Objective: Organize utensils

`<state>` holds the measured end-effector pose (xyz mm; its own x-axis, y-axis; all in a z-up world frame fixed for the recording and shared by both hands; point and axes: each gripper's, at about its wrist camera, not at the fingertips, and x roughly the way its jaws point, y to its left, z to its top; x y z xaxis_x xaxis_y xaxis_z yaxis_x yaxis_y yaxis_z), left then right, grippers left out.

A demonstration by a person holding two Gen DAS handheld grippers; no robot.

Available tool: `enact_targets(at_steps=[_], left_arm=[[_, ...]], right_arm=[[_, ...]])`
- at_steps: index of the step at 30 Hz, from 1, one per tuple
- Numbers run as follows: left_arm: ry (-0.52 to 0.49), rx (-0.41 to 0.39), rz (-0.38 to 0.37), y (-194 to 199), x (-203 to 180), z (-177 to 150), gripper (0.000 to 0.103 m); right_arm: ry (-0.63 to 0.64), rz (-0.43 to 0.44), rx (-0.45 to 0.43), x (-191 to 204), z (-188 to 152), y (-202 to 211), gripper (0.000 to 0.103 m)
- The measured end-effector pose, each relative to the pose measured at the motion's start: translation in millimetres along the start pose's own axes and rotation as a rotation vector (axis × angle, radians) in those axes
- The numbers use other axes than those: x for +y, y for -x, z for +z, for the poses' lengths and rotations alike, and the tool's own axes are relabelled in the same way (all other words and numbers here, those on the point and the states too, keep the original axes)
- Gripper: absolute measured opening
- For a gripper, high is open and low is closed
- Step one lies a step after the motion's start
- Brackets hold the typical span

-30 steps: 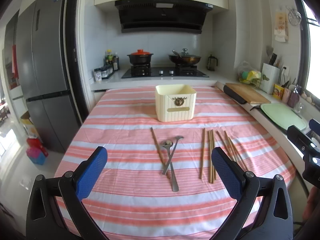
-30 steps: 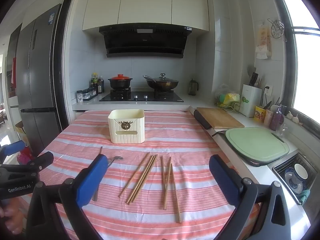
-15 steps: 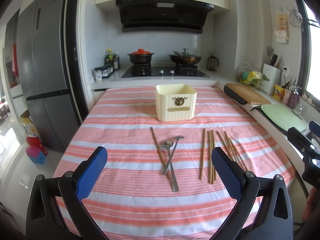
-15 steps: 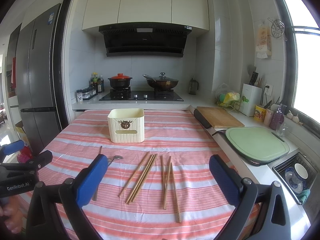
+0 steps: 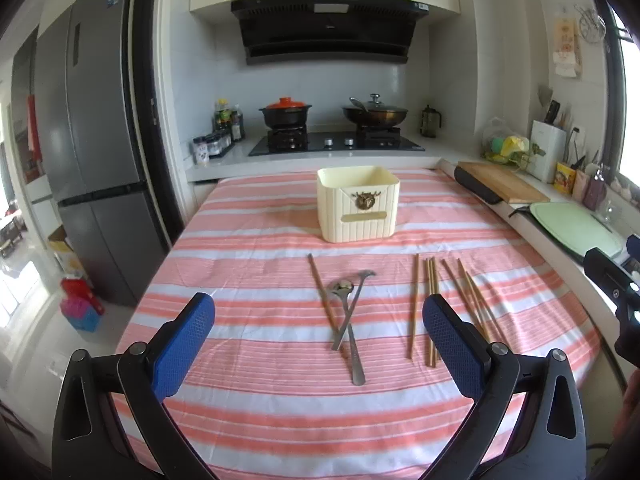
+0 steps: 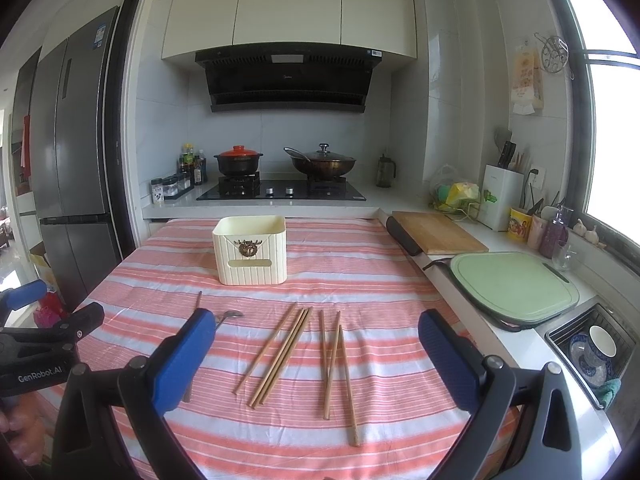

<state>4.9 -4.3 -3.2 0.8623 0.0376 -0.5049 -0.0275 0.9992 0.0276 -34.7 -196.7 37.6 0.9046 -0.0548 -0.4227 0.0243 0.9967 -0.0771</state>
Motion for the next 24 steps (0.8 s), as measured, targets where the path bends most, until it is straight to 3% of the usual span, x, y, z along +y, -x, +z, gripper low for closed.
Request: enact_targets(at_steps=[14, 19, 24], left_arm=[[-0.013, 0.008, 0.036, -8.9, 0.8, -0.5, 0.103], [0.032, 0.032, -0.082, -16.4, 9.7, -3.9, 0.103], [0.035, 0.129, -0.087, -45.4, 17.7, -19.5, 0.103]], right_arm=[[0.017, 0.008, 0.019, 2.3, -0.4, -9.2, 0.103], [0.014, 0.007, 0.029, -0.1, -2.4, -15.2, 0.103], [0.016, 0.006, 0.042, -3.7, -9.0, -24.6, 0.103]])
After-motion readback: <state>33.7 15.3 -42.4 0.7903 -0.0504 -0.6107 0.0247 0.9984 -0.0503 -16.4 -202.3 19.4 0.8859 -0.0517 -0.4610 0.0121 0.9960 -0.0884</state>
